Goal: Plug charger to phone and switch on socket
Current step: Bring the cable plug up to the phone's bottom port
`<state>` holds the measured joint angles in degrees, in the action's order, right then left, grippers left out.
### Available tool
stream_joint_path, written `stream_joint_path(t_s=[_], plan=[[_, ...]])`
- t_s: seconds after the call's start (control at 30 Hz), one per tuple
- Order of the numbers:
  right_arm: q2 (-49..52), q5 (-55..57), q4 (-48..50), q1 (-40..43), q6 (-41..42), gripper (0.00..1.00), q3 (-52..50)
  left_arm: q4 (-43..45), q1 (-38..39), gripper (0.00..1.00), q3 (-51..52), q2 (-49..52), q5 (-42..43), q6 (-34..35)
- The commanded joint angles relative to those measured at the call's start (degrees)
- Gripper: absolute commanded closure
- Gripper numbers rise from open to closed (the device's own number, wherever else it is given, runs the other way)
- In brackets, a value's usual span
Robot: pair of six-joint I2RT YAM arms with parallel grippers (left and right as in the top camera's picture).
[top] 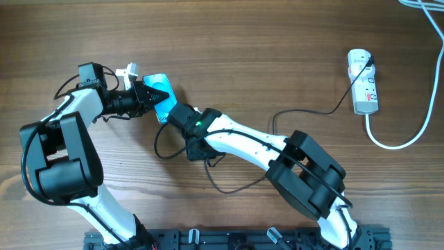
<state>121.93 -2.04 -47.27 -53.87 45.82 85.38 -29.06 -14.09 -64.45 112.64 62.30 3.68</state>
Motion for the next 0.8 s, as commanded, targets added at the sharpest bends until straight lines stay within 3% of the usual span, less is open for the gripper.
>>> stream_joint_path(t_s=[0.0,0.17,0.27,0.5,0.6,0.77], plan=[[3.96,2.27,-0.11,-0.31,-3.17,0.96,-0.76,0.17,-0.17,0.96,0.11,-1.27,2.62,-1.09],[3.54,0.09,-1.60,0.57,-11.13,0.96,-0.52,0.42,-0.17,0.96,0.11,-1.27,2.62,-1.09],[-0.42,-11.50,1.49,2.19,-22.69,0.96,-0.33,0.63,-0.31,0.96,0.11,-1.27,2.62,-1.11],[-11.93,-27.85,2.01,6.14,-36.74,0.96,-0.37,0.63,-0.94,0.96,0.11,-1.27,4.35,-1.11],[-11.52,-28.37,4.98,6.21,-36.98,0.96,-2.49,0.63,-0.94,0.96,0.11,-1.27,5.42,-1.11],[-11.52,-38.23,24.20,6.19,-34.12,0.96,-12.44,0.63,-0.87,0.96,0.11,-1.27,5.42,-1.11]])
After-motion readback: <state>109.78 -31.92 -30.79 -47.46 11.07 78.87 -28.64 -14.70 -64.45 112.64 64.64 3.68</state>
